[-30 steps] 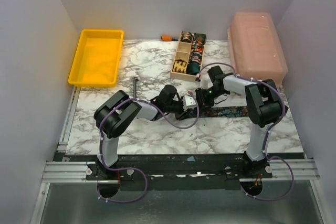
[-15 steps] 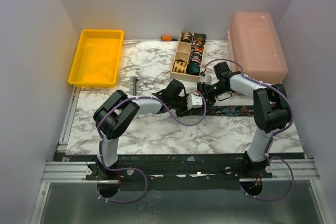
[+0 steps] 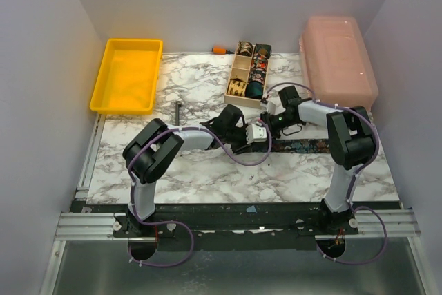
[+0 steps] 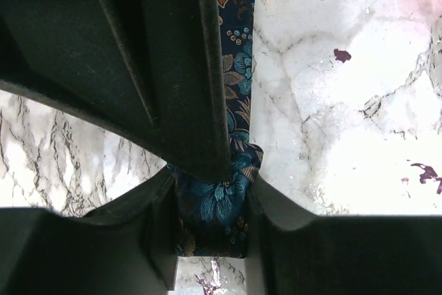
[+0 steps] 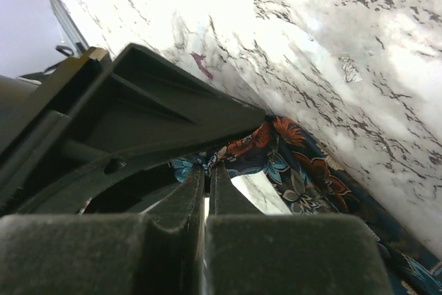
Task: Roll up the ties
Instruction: Roll the tie at the center of the board.
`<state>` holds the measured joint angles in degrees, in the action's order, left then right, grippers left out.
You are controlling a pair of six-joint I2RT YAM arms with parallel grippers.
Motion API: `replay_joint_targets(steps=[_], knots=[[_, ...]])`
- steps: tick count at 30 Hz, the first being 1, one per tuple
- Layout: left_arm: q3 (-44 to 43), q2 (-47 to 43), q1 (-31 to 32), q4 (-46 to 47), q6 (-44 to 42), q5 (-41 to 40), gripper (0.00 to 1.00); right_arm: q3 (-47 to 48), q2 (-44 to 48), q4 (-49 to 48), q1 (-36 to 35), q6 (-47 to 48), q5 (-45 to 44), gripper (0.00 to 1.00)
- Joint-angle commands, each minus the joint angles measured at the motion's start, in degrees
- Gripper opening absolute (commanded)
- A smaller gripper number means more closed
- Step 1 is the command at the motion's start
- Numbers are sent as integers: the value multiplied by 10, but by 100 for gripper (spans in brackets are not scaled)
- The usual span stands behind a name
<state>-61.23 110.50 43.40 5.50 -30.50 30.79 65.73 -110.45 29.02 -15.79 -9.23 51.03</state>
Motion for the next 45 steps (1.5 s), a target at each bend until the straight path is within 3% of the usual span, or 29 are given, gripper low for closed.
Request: replay_joint_targets(steps=[1, 5, 11, 16, 21, 27, 31, 36, 39, 45], knots=[[32, 11, -4, -75, 13, -27, 47, -3, -32, 38, 6, 61, -103, 0], [48, 5, -15, -20, 34, 6, 63, 1, -42, 52, 9, 84, -151, 0], [96, -26, -45, 113, 82, 81, 70, 3, -54, 51, 9, 87, -201, 0], [147, -38, -51, 285, 132, 150, 70, 13, -72, 52, 8, 111, -228, 0], [152, 17, -44, 447, 197, 180, 75, 30, -90, 59, 9, 125, -243, 0], [126, 94, -32, 521, 204, 175, 67, 38, -100, 73, 9, 146, -244, 0], [120, 107, -17, 486, 178, 131, 46, 37, -96, 77, 8, 149, -228, 0], [122, 61, -15, 339, 135, 66, 27, 37, -90, 75, 4, 146, -188, 0], [99, 30, -15, 193, 102, 18, 21, 41, -80, 68, 3, 131, -167, 1], [74, -13, -14, 10, 47, -46, 16, 76, -37, 97, 5, 114, -148, 20]])
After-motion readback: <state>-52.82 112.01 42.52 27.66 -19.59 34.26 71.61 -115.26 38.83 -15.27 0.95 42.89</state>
